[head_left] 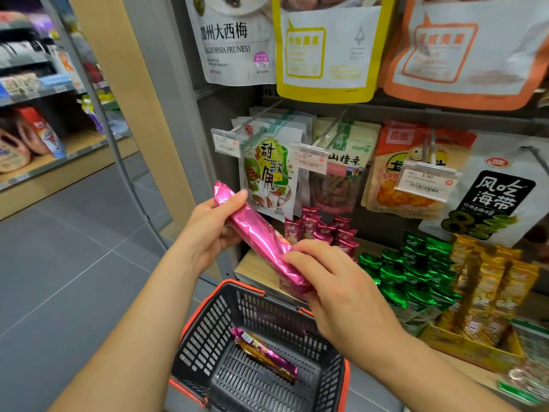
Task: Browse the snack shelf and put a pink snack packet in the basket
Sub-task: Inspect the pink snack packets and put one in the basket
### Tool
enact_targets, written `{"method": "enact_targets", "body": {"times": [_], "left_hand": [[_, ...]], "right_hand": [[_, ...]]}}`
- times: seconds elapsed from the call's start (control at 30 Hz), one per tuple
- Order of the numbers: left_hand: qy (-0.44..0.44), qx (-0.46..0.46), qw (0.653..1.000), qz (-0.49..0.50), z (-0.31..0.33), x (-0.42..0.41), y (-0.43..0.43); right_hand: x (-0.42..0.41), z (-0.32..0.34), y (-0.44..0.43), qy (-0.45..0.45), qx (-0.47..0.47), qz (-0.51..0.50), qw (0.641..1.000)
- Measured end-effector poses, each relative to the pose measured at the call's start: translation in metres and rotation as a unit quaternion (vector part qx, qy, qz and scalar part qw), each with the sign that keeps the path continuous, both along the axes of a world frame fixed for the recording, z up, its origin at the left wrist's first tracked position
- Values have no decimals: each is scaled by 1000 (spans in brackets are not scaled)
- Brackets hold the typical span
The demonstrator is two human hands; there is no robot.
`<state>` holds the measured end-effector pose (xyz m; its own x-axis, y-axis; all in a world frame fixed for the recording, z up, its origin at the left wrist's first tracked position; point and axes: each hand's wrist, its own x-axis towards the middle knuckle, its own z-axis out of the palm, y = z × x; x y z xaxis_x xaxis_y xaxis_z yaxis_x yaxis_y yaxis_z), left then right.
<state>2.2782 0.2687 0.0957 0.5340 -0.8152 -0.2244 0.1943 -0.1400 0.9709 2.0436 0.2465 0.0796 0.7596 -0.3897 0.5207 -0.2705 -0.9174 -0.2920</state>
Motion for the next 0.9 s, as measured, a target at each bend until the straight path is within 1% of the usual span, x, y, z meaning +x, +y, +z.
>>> {"method": "enact_targets", "body": {"times": [0.03,0.07,0.1,0.13,0.2,0.27,0.3,0.33,0.4,0.47,0.53,0.6,0.63,0.7,0.77,0.8,0.87,0.9], "left_hand": [[6,-21,1000,0,0,0,0],[12,-40,999,-3,0,2,1],[20,-59,998,-8,0,3,2],[29,-77,997,-13,1,3,2],[49,-107,993,-19,1,4,4],[74,-135,988,-22,2,4,5],[82,-143,986,-26,1,5,5],[87,-143,985,-33,1,5,5],[90,-127,987,-40,0,3,3],[82,-102,991,-27,-2,0,0],[37,-58,998,-3,-2,-1,-3],[-28,-1,1000,9,-3,-1,-3],[-47,13,999,13,-4,0,-3],[-54,8,998,31,-5,2,-3],[-52,-8,997,54,-5,4,-2],[-50,-16,997,62,-4,5,-2],[-48,-33,996,67,-4,6,0],[-47,-41,996,65,-4,7,1]], "right_hand": [[-1,-1,-1,9,41,11,999],[-3,-2,-3,12,103,23,994],[-5,-1,-3,13,183,37,982],[-6,0,-4,7,262,49,964],[-5,-1,-5,-20,387,63,920],[-2,-2,-6,-58,481,49,874],[-1,-3,-6,-69,505,32,860],[0,-3,-7,-71,509,12,858],[0,-5,-8,-46,475,-26,878],[-1,-7,-9,-26,434,-56,899],[-2,-7,-8,-16,380,-85,921],[-3,-8,-9,-3,343,-106,933],[-3,-8,-9,2,336,-109,935],[-4,-10,-11,3,341,-99,935],[-5,-12,-14,-4,386,-57,921],[-4,-12,-14,-9,427,-26,904],[-4,-13,-14,-23,517,29,855],[-3,-14,-13,-39,562,48,825]]}}
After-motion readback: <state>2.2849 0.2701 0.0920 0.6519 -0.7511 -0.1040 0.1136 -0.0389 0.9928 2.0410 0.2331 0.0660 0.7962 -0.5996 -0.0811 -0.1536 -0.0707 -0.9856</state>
